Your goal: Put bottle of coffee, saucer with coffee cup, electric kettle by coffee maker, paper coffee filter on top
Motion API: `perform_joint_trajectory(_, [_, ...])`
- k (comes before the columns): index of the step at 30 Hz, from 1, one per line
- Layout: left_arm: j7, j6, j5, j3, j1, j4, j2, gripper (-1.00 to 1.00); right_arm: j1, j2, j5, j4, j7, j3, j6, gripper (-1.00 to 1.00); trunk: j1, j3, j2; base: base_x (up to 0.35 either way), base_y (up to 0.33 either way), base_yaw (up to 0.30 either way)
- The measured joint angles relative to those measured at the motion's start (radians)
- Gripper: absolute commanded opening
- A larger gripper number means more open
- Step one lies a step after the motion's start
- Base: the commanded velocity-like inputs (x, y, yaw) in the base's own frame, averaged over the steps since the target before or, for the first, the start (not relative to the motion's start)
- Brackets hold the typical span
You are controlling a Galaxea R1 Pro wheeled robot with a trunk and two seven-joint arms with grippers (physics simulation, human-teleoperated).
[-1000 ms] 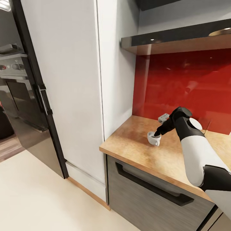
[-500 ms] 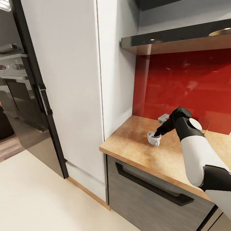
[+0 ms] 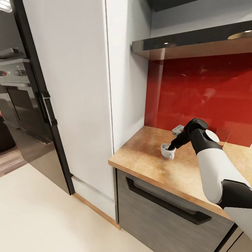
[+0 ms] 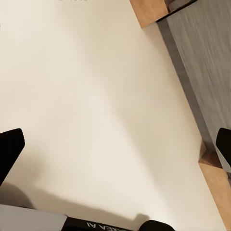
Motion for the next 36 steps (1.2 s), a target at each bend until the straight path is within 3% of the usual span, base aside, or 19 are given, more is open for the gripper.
perform_joint_trajectory(28, [0.0,0.001,0.0,0.0,0.0,0.0,0.0,1.0,0.0,-0.002,-0.004,0.019,-0.002,-0.003,-0.001,1.0,0.0,0.0,0.0,0.0,0.0,0.0])
perform_joint_trajectory(29, [0.0,0.001,0.0,0.0,0.0,0.0,0.0,1.0,0.0,-0.002,-0.004,0.018,-0.002,-0.003,-0.001,-1.0,0.0,0.0,0.0,0.0,0.0,0.0])
perform_joint_trajectory(36, [0.0,0.001,0.0,0.0,0.0,0.0,0.0,1.0,-0.001,-0.002,0.009,0.016,-0.003,-0.002,-0.038,-1.0,0.0,0.0,0.0,0.0,0.0,0.0])
